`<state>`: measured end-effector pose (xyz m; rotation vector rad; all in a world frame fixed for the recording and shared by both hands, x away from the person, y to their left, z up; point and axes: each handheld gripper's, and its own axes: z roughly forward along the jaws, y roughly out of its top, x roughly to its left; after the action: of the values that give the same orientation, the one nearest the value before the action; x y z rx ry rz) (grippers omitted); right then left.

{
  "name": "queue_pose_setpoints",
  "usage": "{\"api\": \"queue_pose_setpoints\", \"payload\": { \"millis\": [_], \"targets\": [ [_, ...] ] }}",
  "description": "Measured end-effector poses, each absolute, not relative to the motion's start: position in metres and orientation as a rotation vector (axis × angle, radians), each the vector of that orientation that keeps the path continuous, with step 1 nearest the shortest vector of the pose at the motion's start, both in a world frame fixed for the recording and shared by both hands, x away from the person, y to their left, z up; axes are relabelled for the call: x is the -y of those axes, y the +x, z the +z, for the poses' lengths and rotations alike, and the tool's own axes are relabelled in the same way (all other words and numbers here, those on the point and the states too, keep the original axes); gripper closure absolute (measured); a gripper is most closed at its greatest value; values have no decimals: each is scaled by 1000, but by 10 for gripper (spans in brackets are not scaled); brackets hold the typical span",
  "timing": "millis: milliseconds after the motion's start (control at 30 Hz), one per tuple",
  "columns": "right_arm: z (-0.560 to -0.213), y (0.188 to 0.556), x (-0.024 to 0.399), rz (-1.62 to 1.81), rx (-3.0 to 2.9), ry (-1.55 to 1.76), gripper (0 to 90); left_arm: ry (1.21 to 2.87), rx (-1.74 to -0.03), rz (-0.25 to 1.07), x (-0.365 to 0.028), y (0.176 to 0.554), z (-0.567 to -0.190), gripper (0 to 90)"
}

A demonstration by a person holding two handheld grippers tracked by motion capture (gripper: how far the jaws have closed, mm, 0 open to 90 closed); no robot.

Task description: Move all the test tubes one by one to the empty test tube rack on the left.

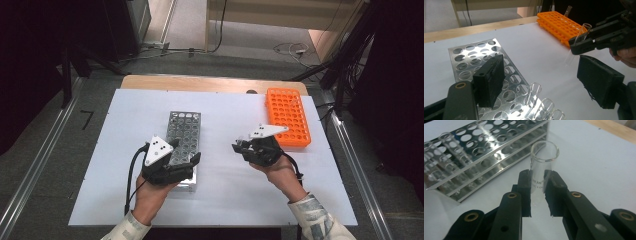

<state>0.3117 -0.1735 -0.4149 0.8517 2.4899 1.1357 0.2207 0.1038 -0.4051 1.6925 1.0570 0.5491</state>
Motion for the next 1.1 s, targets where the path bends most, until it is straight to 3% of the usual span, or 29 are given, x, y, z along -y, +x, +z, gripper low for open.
{"api": "queue_pose_setpoints", "payload": {
  "millis": [100,567,1100],
  "targets": [
    [-418,306,166,1145,-2519,826,730,1702,-1038,544,-100,220,-404,240],
    [-429,281,135,1120,-2629,681,730,1823,-866,470,-63,220,-404,499],
    [-424,274,131,1152,-2635,655,730,1910,-844,448,-43,234,-409,743]
  ]
}}
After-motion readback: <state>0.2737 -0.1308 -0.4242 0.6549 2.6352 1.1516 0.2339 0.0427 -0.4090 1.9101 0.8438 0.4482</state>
